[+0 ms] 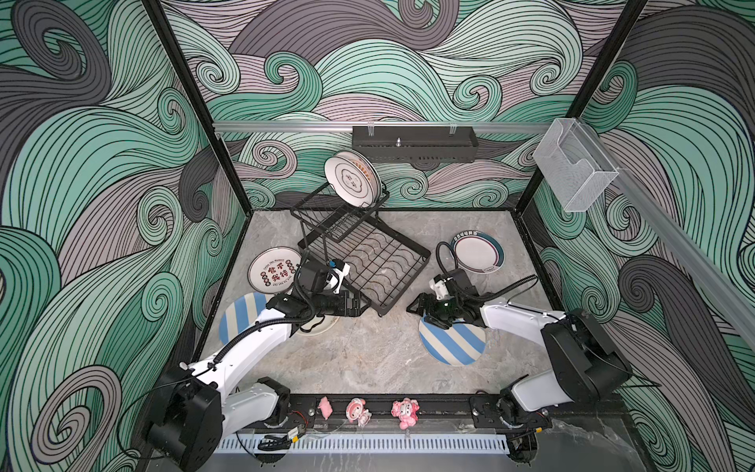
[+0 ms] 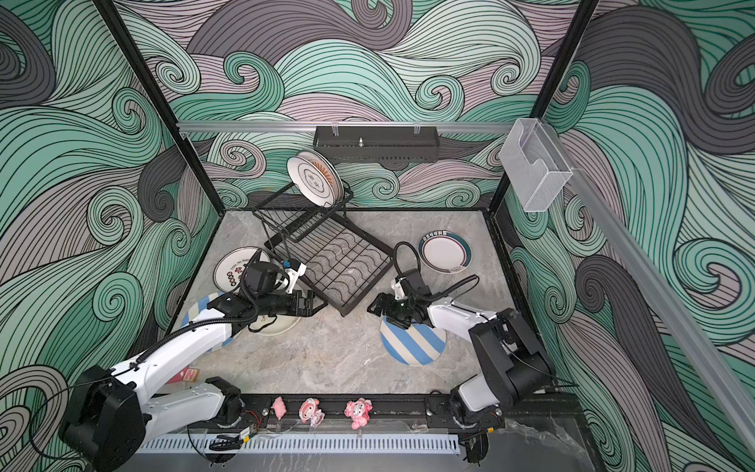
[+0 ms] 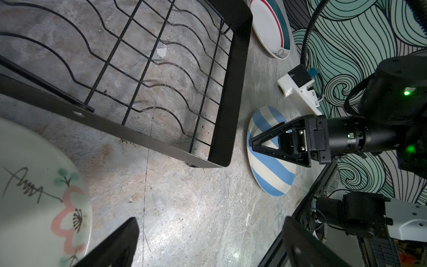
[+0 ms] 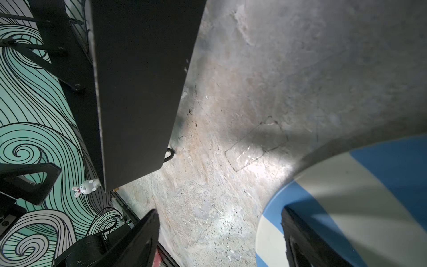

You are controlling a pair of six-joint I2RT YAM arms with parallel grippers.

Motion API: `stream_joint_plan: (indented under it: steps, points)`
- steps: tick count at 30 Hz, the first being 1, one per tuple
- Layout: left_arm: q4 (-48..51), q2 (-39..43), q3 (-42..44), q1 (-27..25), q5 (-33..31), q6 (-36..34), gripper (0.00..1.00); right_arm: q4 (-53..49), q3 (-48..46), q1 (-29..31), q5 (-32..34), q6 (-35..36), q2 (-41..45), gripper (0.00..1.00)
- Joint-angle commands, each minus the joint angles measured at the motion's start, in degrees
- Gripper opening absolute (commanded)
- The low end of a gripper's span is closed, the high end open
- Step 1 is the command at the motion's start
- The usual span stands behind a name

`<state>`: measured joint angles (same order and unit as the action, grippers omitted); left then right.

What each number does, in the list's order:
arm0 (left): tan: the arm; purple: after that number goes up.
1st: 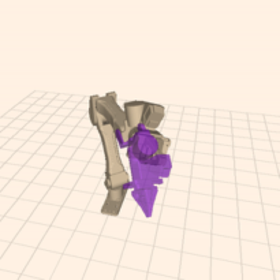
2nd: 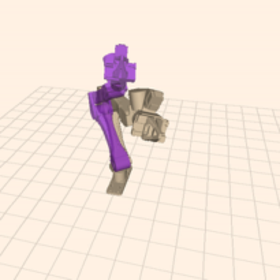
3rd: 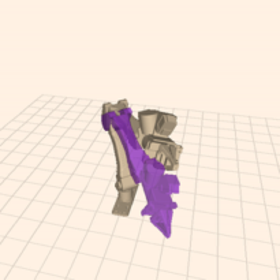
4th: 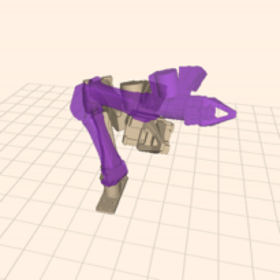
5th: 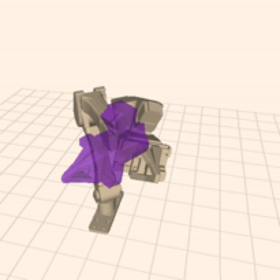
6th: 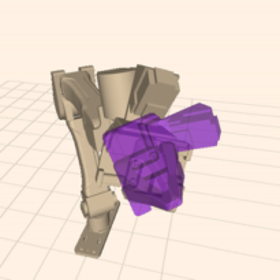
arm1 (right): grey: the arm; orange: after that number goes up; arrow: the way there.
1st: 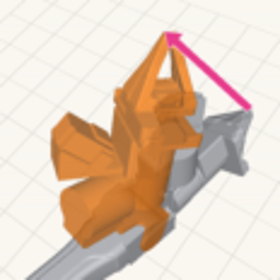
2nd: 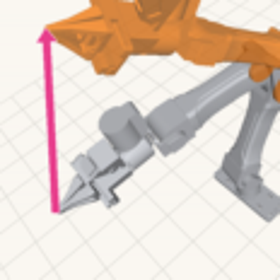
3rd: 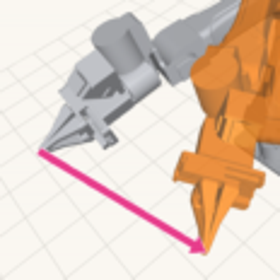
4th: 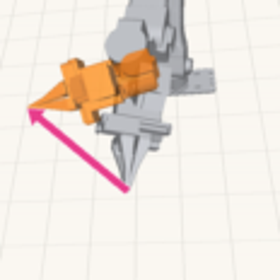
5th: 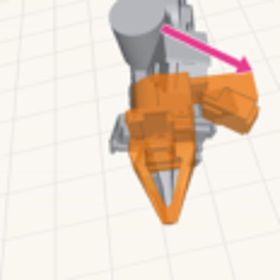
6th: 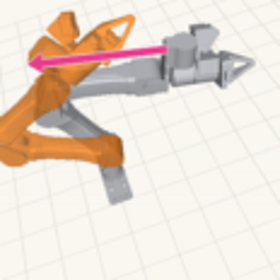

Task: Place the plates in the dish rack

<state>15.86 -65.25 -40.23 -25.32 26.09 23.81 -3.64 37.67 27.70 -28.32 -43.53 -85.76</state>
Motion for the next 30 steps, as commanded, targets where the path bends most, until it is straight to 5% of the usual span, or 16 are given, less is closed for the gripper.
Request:
stream_joint_plan:
  steps: [1, 8, 16, 30]
  points:
    - [0.4, 1.6, -0.6, -0.8, -0.5, 0.7, 0.98, -2.6, 1.2, 0.3, 1.2, 2.4, 1.0, 0.83]
    - [0.4, 2.2, -0.2, -3.5, -0.5, 1.6, 0.99, -15.1, 0.5, -0.9, 9.9, 7.4, 12.2, 0.88]
    - [-1.1, 0.3, -1.0, -10.8, -2.0, 1.7, 0.99, -27.1, -7.9, -14.6, 13.1, 7.4, 32.2, 0.90]
    - [-5.1, -19.1, -13.6, -21.3, -4.6, -2.6, 0.99, -30.3, -15.8, -25.2, 12.1, 3.2, 45.6, 0.94]
